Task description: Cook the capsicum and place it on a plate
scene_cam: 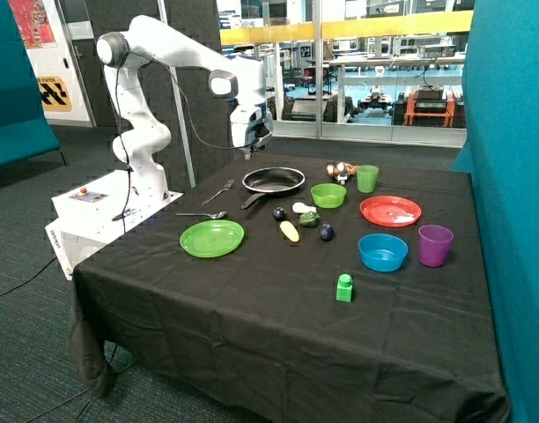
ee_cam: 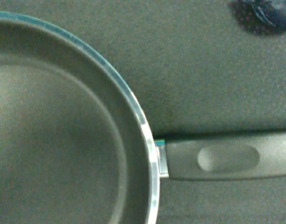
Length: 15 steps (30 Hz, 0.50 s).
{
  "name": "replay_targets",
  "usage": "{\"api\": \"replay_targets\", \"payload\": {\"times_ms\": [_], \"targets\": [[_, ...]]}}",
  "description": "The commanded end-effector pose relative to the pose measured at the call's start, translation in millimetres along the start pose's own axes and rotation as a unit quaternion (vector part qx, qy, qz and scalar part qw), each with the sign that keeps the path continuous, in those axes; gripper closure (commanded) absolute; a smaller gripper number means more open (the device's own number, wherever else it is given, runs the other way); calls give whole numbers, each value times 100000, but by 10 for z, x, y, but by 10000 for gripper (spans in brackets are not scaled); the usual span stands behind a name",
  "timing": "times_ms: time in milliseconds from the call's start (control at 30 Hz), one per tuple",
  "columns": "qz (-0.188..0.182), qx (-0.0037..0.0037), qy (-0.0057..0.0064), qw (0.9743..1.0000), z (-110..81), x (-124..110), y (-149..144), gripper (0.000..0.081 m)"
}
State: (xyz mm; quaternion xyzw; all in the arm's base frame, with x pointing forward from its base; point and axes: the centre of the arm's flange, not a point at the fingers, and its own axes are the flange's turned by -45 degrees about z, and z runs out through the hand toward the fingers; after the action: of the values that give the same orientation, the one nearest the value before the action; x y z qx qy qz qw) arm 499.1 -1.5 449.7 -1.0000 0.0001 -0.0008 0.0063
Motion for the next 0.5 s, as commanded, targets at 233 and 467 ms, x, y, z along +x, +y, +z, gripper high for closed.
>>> {"api": "replay_targets", "payload": {"times_ms": [233,467], "targets": [[-13451,-616,-160,99089,-58,26,13,148],[-12918,-616,-157,99160,-61,32,37,176]]}}
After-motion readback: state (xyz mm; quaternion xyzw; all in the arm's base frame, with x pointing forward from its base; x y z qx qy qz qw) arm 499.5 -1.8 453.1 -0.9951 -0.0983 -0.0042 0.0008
